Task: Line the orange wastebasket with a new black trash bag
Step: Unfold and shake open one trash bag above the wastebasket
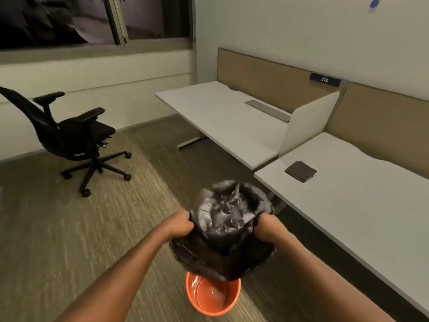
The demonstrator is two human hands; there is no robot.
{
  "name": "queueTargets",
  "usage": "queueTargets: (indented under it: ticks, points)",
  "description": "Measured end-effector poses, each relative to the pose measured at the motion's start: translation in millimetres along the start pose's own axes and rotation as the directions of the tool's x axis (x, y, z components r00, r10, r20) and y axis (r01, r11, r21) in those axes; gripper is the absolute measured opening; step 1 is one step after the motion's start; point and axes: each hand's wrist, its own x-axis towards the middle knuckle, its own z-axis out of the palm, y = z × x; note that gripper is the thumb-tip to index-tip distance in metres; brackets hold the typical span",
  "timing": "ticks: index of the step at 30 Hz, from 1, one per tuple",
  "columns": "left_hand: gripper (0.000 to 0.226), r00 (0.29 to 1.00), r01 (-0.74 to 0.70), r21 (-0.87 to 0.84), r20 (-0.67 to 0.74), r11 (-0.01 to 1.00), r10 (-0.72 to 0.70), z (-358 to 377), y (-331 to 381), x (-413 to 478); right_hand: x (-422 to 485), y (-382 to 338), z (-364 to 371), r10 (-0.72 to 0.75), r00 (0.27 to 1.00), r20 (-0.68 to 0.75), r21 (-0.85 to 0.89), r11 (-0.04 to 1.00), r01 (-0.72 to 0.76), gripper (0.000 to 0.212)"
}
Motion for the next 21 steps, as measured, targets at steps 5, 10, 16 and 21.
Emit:
queueTargets:
  ticks: [5,10,16,21]
  points:
    - [0.034,0.931,0.028,-0.264,-0.343,0.964,-0.121,-45,33,8,18,-7,-77,-0.042,0.976,-0.214,0.238,0.967,0.094,0.019]
    - [0.047,0.543,-0.501,-0.473,-0.824,0.725,-0.162,-78,75,-37,-21,-28,-129,0.053,0.460,-0.887,0.367,0.685,0.629,0.028]
    - [0.047,0.930,-0.119,-0.869,-0.268,0.481,-0.253,20,28,-43,-7,20,-14,-0.236,0.939,-0.249,0.216,0.932,0.292,0.023]
    - [0.029,0.926,0.237,-0.804,0.018,0.545,-0.377,78,-20,-32,12,57,22,-0.191,0.975,0.117,0.031,0.981,0.189,0.025]
